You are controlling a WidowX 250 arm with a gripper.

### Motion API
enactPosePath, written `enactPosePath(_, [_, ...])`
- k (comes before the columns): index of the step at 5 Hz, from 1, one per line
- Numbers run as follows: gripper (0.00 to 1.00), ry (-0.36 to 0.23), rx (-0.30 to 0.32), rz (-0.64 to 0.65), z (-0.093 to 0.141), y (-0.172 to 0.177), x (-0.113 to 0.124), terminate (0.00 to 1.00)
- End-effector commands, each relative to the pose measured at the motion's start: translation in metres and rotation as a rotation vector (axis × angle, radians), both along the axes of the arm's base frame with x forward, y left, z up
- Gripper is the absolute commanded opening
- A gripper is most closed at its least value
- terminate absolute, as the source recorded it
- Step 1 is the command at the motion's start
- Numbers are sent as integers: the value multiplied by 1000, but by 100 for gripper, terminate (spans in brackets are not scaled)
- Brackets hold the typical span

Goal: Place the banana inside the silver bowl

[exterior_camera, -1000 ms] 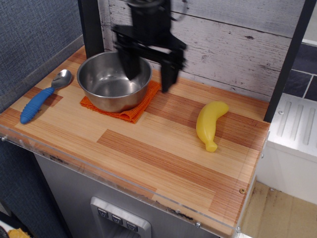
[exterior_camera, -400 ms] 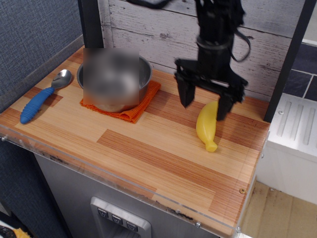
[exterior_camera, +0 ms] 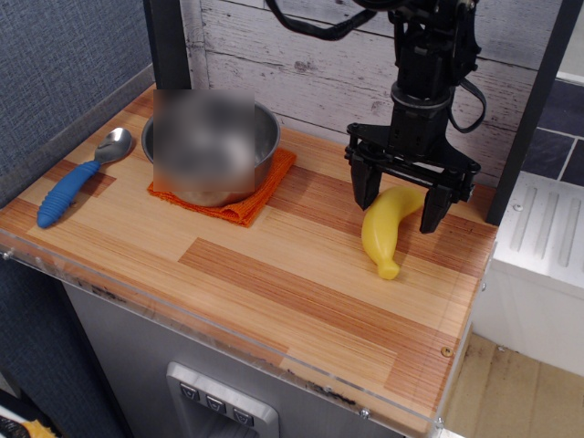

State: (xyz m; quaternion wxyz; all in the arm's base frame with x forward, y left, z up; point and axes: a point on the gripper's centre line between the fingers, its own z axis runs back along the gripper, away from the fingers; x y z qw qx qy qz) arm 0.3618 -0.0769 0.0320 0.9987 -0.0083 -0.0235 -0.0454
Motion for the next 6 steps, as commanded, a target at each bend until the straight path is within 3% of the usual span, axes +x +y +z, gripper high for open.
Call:
enactPosePath(1, [0, -23, 32, -29, 5, 8, 0, 0])
enactPosePath(3, [0, 9, 40, -42, 5, 17, -4, 0])
enactPosePath(4, [0, 5, 2, -63, 22, 25, -7, 0])
enactPosePath(5, [0, -72, -63, -66, 71, 43, -10, 0])
enactPosePath(6, [0, -133, -91, -32, 117, 81, -20, 0])
